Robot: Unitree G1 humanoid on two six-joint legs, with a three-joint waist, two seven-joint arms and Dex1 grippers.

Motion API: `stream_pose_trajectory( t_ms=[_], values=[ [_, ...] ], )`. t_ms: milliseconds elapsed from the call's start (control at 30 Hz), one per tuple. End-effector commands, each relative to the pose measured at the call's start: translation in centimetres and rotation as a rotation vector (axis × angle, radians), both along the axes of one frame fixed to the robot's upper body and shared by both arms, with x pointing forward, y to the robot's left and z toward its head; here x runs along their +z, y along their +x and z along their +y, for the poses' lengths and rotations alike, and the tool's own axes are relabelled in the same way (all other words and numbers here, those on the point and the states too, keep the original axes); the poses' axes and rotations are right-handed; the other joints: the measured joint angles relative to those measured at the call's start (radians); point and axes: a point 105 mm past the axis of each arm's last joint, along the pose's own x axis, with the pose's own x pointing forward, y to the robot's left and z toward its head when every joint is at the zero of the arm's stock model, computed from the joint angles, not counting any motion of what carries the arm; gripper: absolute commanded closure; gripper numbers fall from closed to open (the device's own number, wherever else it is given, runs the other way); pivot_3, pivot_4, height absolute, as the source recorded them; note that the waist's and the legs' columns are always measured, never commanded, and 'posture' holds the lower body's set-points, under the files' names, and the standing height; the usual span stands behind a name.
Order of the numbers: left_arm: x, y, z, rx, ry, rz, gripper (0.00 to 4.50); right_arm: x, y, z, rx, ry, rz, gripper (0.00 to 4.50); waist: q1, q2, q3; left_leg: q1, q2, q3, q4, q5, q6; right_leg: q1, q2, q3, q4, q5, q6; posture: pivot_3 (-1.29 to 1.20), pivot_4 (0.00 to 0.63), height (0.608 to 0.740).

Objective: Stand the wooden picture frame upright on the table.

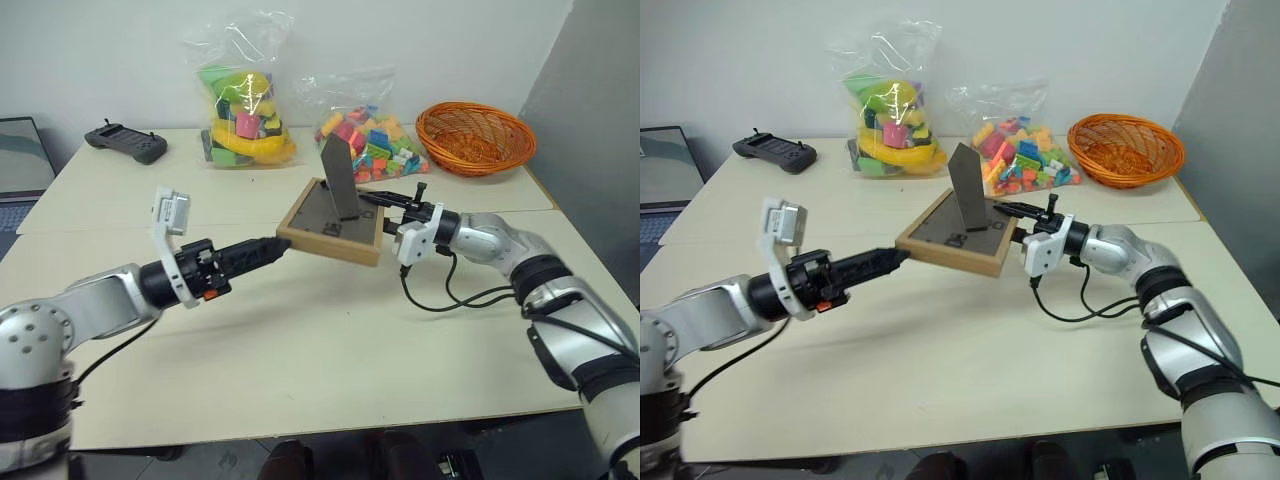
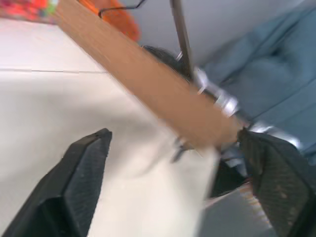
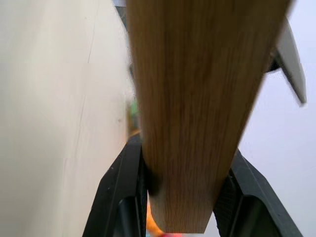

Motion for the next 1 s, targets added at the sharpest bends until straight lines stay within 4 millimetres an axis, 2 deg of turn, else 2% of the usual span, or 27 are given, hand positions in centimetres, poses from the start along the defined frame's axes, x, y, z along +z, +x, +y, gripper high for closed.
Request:
stream_pose_trajectory(
  t_ms=[33,100,133,233,300,367,533,733,1000],
  values=[
    [-0.2,-0.8,0.6,0.087,0.222,-0.154,0.08,0.9,0.2,0.4,0.075,0.134,0.443,3.20,0.005,0.001,0.001,0.000,0.000,-0.001,0.000,0.000,0.000,0.000,0.000,-0.001,0.000,0.000,0.000,0.00,0.150,0.740],
    [-1.1,0.1,1.2,0.217,0.363,-0.266,0.08,-0.4,0.1,1.5,0.136,0.180,0.768,3.20,0.018,0.003,0.002,0.000,0.000,-0.002,-0.001,-0.002,0.004,-0.001,-0.001,-0.002,0.001,0.000,0.000,0.00,0.150,0.740],
    [-1.1,0.4,1.4,0.256,0.395,-0.311,0.08,-0.6,-0.1,1.8,0.160,0.194,0.859,3.20,0.018,0.003,0.002,0.000,0.000,-0.004,-0.001,-0.004,0.006,0.000,-0.001,-0.004,0.002,0.000,0.000,0.00,0.150,0.740],
    [-1.7,1.0,2.5,0.361,0.475,-0.391,0.08,-1.2,-0.3,2.8,0.194,0.230,1.054,3.20,0.021,0.003,0.002,0.001,-0.001,-0.004,-0.002,-0.004,0.006,0.000,-0.001,-0.004,0.002,0.000,-0.001,0.00,0.150,0.740],
    [-2.3,0.8,2.3,0.367,0.487,-0.405,0.08,-1.2,-0.4,3.4,0.226,0.278,1.195,3.20,0.020,0.004,0.003,0.001,-0.001,-0.003,-0.002,-0.004,0.006,-0.001,-0.001,-0.003,0.002,0.000,-0.001,0.00,0.150,0.740],
    [-2.7,0.5,2.0,0.355,0.482,-0.413,0.08,-1.3,-0.5,3.9,0.238,0.293,1.259,3.20,0.021,0.004,0.003,-0.001,-0.001,-0.003,-0.002,-0.004,0.006,-0.003,-0.001,-0.003,0.002,0.000,-0.001,0.00,0.150,0.740],
    [-3.8,0.4,0.6,0.327,0.441,-0.407,0.08,-3.8,-0.9,4.8,0.213,0.259,1.315,3.20,0.022,0.004,0.003,-0.003,-0.001,-0.003,-0.002,-0.004,0.006,-0.004,-0.001,-0.003,0.002,0.000,-0.001,0.00,0.150,0.740],
    [-3.9,0.7,0.7,0.331,0.428,-0.405,0.08,-6.7,-0.9,4.9,0.144,0.251,1.328,3.20,0.023,0.004,0.003,-0.003,-0.001,-0.003,-0.002,-0.004,0.006,-0.004,-0.001,-0.003,0.002,0.000,-0.001,0.00,0.150,0.740],
    [-4.4,1.1,0.7,0.308,0.436,-0.396,0.08,-7.9,-1.3,4.6,0.135,0.269,1.379,3.20,0.014,0.004,0.003,-0.003,-0.001,-0.003,-0.002,-0.004,0.006,-0.004,0.000,-0.003,0.003,0.000,-0.001,0.00,0.150,0.740]
  ],
)
